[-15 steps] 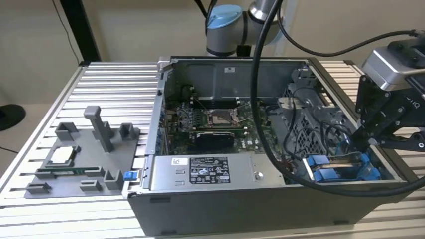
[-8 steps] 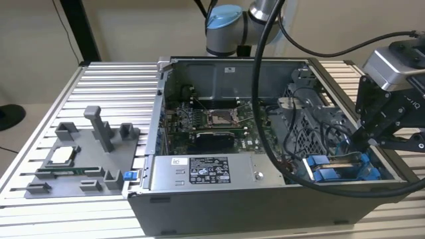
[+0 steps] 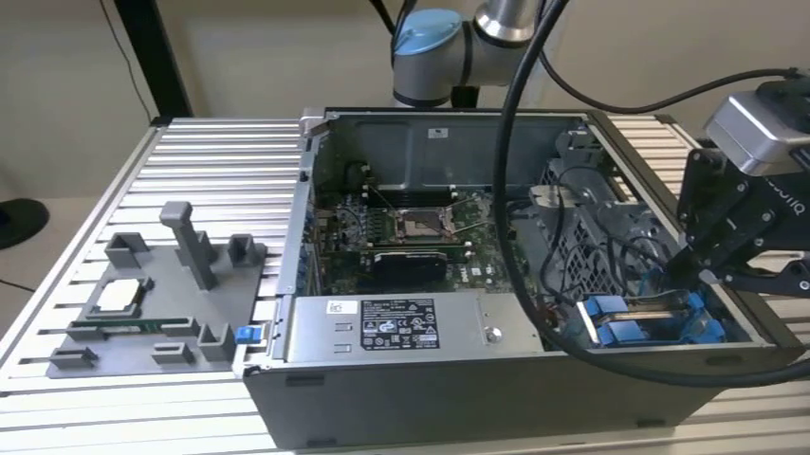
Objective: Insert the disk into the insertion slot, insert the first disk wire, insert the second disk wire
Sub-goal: 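Insert the first disk wire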
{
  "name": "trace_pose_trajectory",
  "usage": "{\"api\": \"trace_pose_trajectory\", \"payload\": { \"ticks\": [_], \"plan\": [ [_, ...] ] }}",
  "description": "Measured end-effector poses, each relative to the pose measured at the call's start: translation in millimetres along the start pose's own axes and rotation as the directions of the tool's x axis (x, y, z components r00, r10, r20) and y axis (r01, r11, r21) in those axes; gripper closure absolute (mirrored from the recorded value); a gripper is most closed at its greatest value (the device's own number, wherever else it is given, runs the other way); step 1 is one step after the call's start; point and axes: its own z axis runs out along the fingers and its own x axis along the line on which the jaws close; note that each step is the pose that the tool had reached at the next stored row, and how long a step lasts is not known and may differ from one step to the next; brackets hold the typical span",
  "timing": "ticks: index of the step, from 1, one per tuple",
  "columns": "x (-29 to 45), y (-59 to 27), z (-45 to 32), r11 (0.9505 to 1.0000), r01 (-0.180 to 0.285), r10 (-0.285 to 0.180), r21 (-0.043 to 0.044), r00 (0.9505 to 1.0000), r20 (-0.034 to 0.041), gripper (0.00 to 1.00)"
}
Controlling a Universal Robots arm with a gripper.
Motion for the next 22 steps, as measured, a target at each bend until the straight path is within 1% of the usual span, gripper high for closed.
{"api": "trace_pose_trajectory", "payload": {
  "ticks": [3,6,9,12,17,22],
  "plan": [
    [1.2,-4.5,3.2,1.0000,-0.003,0.003,0.0002,1.0000,-0.0001,1.00],
    [1.9,-6.2,6.6,0.9999,-0.015,0.015,0.0020,0.9999,0.0004,1.00],
    [2.3,-6.5,9.6,0.9983,-0.057,0.057,0.0084,0.9983,0.0029,1.00],
    [2.6,-6.8,11.0,0.9945,-0.103,0.103,0.0152,0.9946,0.0058,1.00],
    [2.7,-7.2,11.4,0.9943,-0.105,0.105,0.0155,0.9944,0.0062,1.00],
    [3.0,-13.8,13.8,0.9918,-0.126,0.126,0.0186,0.9920,0.0074,1.00]
  ]
}}
